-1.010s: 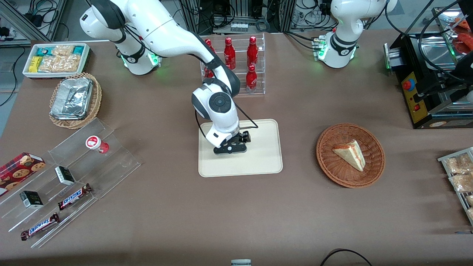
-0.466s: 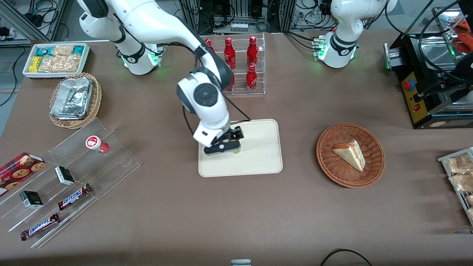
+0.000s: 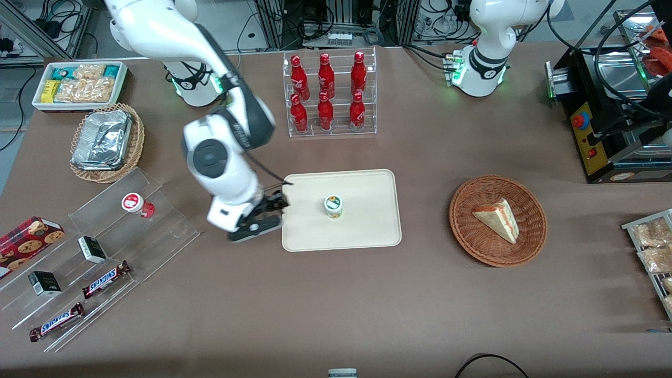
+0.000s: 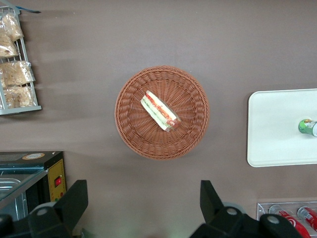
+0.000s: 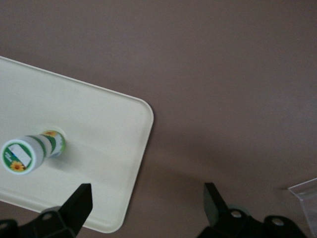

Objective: Place green gum on tray

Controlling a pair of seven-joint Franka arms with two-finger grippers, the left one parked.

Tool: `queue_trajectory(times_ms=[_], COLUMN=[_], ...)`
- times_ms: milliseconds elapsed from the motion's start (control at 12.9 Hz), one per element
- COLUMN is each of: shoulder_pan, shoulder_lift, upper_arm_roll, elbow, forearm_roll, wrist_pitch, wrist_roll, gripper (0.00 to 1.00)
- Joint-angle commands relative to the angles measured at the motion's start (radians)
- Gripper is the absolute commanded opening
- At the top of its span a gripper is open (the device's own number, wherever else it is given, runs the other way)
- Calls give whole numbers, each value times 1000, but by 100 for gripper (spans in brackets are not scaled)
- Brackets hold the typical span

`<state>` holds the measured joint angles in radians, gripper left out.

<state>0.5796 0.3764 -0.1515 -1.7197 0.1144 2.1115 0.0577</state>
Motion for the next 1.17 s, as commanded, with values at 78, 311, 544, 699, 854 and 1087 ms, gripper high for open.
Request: queue_trajectory(times_ms=[78,311,544,699,854,1087], shoulder_pan=[-136,-240,-366,-447,-515,-573], shoulder_lift=[-88,-151,-197,-241,-275,-324], upper_arm_roll=[12,18,20,47,69,78], elbow=[-34,-37,-44,-60,-61,-61], forearm_roll=[5,4,-7,-10,-13,-39], wrist_pitch=[-112,-179,-269,-306,-320,-404], wrist_roll=[-179,-182,-182,-199,-211,-223], gripper=[100,100,100,100,100,100])
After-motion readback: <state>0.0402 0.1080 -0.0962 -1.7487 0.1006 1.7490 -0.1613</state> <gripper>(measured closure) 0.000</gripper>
